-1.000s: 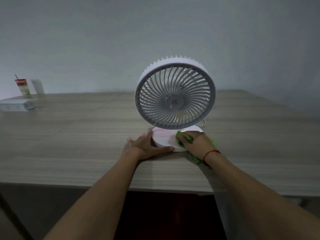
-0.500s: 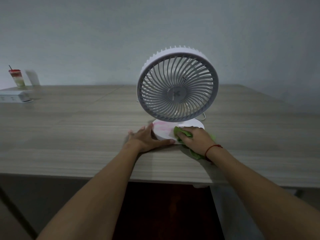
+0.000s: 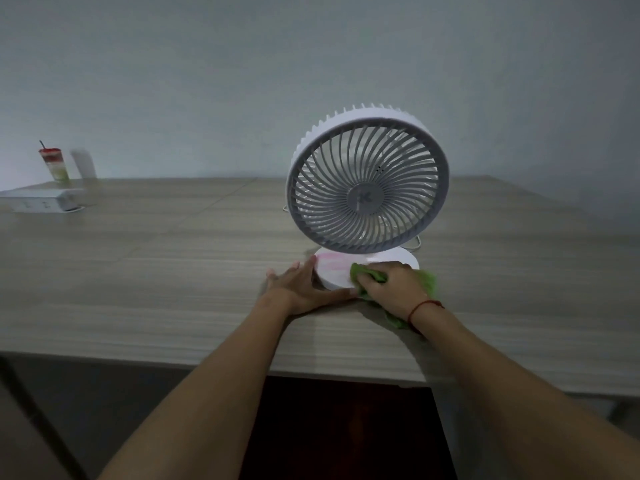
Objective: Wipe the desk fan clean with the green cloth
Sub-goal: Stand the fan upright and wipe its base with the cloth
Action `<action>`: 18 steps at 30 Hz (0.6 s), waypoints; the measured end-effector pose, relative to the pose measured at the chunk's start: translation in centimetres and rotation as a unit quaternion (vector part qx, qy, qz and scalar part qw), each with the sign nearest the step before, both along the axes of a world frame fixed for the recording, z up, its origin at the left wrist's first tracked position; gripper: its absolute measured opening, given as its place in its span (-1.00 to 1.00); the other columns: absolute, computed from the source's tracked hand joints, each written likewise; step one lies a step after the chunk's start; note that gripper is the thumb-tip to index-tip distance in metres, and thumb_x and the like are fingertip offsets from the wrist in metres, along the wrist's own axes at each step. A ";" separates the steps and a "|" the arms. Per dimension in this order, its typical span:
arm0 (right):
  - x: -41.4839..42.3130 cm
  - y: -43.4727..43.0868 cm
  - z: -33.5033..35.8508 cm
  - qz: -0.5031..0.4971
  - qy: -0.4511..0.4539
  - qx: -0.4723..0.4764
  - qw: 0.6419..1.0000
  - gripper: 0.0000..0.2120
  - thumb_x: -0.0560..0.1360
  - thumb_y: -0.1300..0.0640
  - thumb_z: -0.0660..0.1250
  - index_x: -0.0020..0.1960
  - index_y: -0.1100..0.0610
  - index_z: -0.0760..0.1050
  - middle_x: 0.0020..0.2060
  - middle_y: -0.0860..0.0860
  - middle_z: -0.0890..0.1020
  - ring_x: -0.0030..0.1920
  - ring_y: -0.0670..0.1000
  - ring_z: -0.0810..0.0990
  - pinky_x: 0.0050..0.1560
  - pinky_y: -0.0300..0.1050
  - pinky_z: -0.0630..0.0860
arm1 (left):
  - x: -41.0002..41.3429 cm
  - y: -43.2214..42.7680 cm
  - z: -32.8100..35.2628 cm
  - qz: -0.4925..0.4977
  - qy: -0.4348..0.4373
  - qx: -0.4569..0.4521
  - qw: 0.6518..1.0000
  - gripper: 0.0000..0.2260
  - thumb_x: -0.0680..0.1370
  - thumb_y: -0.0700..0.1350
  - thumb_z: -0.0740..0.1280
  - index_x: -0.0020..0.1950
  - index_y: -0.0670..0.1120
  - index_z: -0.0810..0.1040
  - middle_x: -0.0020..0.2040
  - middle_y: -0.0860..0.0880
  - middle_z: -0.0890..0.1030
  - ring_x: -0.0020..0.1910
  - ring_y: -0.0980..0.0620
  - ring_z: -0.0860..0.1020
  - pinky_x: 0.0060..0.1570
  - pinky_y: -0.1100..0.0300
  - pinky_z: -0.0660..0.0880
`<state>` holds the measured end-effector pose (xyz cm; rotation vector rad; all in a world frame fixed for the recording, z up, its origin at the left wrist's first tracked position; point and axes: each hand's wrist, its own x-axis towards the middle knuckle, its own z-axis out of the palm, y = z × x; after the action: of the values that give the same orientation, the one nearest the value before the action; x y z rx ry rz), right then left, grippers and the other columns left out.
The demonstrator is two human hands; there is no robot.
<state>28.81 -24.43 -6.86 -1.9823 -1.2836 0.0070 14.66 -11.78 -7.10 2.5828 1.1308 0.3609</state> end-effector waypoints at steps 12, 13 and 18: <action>0.2 1.1 -0.2 -0.041 -0.001 0.001 0.999 -0.72 0.51 -0.02 0.28 0.01 0.15 0.65 -0.01 0.10 0.70 0.05 0.13 0.61 0.07 -0.09 0.49 | 0.0 0.0 -0.1 0.011 -0.007 -0.006 1.000 0.06 0.11 0.65 0.15 0.50 0.16 0.12 0.50 0.05 0.34 0.50 0.03 0.28 0.45 -0.28 0.04; 0.0 0.7 0.0 -0.031 0.046 0.020 0.998 -0.72 0.49 -0.02 0.31 -0.01 0.16 0.67 -0.06 0.05 0.69 0.01 0.06 0.61 0.09 -0.10 0.49 | -0.1 0.0 0.0 0.011 -0.010 -0.008 1.000 0.06 0.10 0.65 0.14 0.50 0.18 0.13 0.49 0.05 0.36 0.49 0.03 0.29 0.45 -0.28 0.04; -0.6 -1.8 0.8 0.025 0.262 0.069 0.962 -0.61 0.48 0.01 0.21 -0.24 0.23 0.71 -0.26 0.03 0.75 -0.08 0.03 0.67 0.15 -0.03 0.55 | -0.7 -1.2 0.1 -0.001 -0.053 -0.012 0.999 -0.13 0.18 0.59 0.21 0.43 0.26 0.25 0.40 0.14 0.48 0.43 0.05 0.39 0.43 -0.23 0.15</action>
<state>28.19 -26.27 -6.10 -1.6752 -0.9557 0.4276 13.92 -12.98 -6.99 2.5114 1.0880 0.4754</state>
